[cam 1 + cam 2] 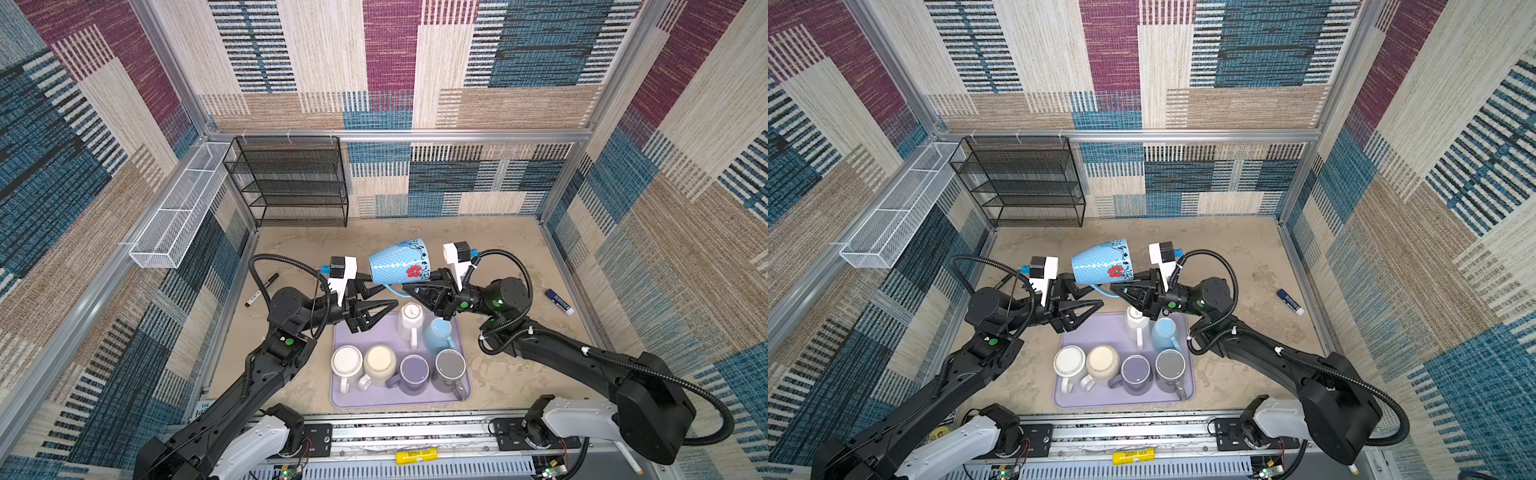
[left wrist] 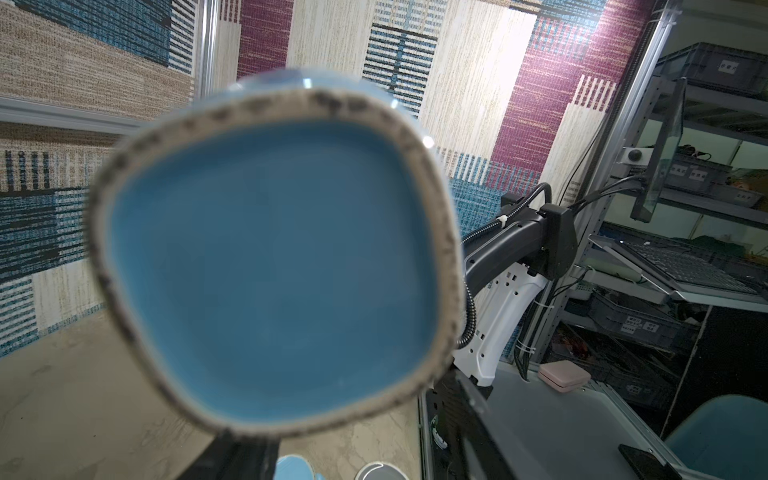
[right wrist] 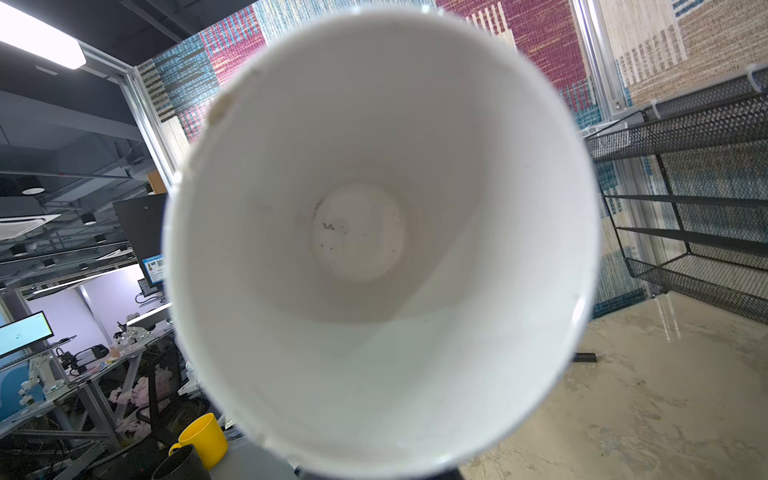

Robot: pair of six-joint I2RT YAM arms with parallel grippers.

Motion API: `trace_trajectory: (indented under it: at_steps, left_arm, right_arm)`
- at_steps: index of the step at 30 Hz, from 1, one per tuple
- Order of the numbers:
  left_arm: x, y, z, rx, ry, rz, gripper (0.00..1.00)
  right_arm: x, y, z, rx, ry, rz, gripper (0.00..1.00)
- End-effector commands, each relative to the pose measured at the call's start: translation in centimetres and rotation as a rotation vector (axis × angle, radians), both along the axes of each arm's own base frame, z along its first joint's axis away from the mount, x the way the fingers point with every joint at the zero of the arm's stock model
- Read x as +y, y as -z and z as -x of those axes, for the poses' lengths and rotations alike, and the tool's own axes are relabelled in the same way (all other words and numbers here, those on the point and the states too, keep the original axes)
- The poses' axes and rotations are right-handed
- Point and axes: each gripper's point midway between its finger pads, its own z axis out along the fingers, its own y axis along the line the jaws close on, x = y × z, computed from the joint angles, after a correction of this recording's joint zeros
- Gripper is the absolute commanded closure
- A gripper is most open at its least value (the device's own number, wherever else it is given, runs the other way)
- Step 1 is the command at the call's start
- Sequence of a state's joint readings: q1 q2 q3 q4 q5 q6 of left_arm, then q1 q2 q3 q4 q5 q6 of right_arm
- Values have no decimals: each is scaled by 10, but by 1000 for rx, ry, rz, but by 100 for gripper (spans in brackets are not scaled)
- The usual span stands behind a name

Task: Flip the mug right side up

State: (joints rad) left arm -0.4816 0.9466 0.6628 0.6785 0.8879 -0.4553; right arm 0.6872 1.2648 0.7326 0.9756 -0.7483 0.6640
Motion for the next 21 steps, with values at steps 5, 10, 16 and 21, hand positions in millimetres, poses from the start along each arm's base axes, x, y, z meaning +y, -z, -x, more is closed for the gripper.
trace_trajectory:
  at_steps: [5,10,16,21]
  left_arm:
    - [1,5,-8,24,-52,-38,37]
    - [3,13,-20,69,-118,-67,37]
    - [4,21,-38,135,-193,-111,38]
    - [7,33,-59,198,-289,-168,40]
  right_arm:
    - [-3,-7,-12,-14,91,2,100]
    - [-2,-3,-21,-12,147,50,100]
    - [-1,-2,-35,2,209,95,100]
    - [-2,0,-50,20,281,136,100]
